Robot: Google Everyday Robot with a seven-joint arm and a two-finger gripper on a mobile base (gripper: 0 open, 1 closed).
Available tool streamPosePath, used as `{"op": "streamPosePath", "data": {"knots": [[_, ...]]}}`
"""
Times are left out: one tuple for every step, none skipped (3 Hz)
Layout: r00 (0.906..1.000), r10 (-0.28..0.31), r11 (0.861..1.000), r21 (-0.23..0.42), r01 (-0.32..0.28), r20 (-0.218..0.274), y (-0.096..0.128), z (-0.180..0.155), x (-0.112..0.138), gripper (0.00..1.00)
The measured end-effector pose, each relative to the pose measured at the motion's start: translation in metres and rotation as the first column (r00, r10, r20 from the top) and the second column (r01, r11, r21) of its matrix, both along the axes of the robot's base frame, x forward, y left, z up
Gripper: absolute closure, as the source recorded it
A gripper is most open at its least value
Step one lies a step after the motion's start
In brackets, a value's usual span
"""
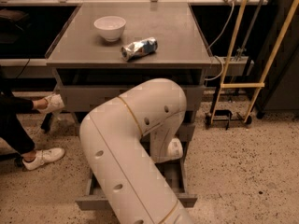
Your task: Pick orange can from bottom drawer and place on counter
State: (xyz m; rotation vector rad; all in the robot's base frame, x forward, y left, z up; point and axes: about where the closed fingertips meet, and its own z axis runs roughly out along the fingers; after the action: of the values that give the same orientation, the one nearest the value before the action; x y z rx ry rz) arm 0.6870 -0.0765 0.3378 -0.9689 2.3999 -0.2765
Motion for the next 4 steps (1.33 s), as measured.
{"op": "streamPosePath", "data": {"knots": [[1.0000, 0.002, 1.000, -0.002, -0.002, 0.005, 0.000, -0.002, 0.004, 0.00], [0.9975, 0.044, 0.999, 0.031, -0.043, -0.054, -0.007, -0.022, -0.003, 0.00], [0.9792, 0.168, 0.984, 0.078, -0.160, -0.114, -0.047, -0.072, 0.000, 0.00], [0.9797, 0.166, 0.984, 0.076, -0.159, -0.112, -0.048, -0.071, 0.001, 0.00]]}}
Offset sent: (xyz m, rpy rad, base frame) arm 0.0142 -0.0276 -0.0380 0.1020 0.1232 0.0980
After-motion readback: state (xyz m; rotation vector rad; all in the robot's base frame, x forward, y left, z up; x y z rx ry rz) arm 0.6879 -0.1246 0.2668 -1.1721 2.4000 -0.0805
